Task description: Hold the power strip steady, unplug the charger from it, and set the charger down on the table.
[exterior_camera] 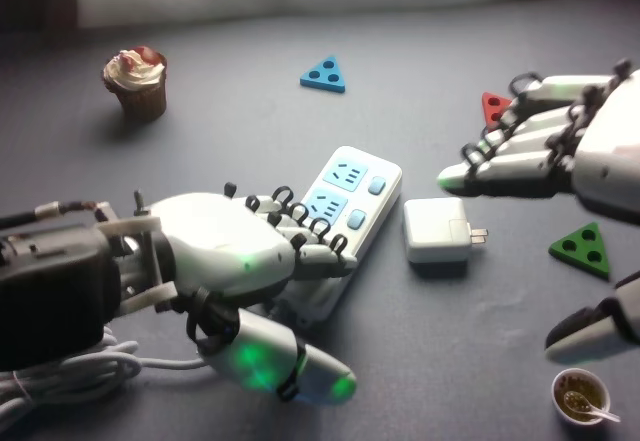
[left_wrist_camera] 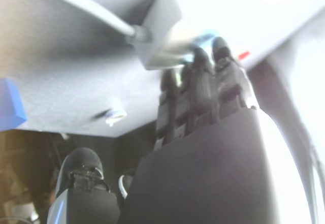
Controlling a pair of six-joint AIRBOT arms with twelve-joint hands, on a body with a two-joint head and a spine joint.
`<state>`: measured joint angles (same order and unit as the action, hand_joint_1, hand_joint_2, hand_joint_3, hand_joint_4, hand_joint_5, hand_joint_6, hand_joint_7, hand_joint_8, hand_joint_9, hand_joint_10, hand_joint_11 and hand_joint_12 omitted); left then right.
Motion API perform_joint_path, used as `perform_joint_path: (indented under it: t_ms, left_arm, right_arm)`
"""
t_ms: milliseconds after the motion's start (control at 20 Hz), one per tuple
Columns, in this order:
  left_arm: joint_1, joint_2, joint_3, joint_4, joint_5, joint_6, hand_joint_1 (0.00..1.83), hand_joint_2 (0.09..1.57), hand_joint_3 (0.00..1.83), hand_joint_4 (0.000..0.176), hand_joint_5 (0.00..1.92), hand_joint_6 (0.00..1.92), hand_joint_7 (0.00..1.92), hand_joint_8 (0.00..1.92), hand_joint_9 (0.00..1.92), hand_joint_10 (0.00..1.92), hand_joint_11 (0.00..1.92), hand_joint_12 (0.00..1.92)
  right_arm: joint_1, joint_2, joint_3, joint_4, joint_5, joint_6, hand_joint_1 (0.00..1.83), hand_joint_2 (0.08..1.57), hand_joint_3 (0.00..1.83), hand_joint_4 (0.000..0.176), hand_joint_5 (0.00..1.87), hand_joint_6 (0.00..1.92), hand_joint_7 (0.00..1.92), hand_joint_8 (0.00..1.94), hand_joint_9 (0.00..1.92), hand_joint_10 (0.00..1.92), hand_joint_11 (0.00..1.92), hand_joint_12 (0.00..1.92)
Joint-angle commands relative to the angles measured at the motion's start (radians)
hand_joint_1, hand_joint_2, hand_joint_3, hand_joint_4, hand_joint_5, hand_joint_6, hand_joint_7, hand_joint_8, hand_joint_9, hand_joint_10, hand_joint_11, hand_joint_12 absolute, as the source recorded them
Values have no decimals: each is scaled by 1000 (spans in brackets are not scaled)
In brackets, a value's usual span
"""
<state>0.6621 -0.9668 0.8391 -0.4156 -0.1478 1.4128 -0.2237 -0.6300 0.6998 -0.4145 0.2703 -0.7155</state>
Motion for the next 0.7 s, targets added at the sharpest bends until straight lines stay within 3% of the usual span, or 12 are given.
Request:
perform_joint_path:
  t_ms: [0,100,200,350,650]
  left_arm:
    - [-28,6,-7,2,-59,-3,16,1035,0,0,157,0,164,2,151,3,30,211]
    - [-56,15,-17,-5,-49,-3,0,1038,1,0,147,1,149,0,141,0,25,212]
    - [-75,23,-26,-12,-49,-3,0,1038,1,0,150,2,149,0,141,0,22,212]
    - [-131,37,-37,-16,-27,-3,17,1033,0,0,166,6,170,7,154,4,47,222]
    - [-195,44,-64,-52,7,-3,28,1036,0,0,149,8,161,7,146,4,28,216]
  right_arm:
    - [31,28,-9,-36,70,72,573,803,1,0,344,0,433,0,422,0,59,795]
    - [61,69,-26,-155,63,223,560,812,3,0,350,8,433,6,419,6,81,805]
    - [70,98,-51,-201,53,272,549,820,6,0,344,5,429,3,415,4,83,804]
    - [71,147,-95,-213,42,275,569,809,0,0,355,7,445,8,425,6,73,802]
    - [64,138,-86,-159,57,275,540,833,0,0,364,1,453,1,456,3,138,787]
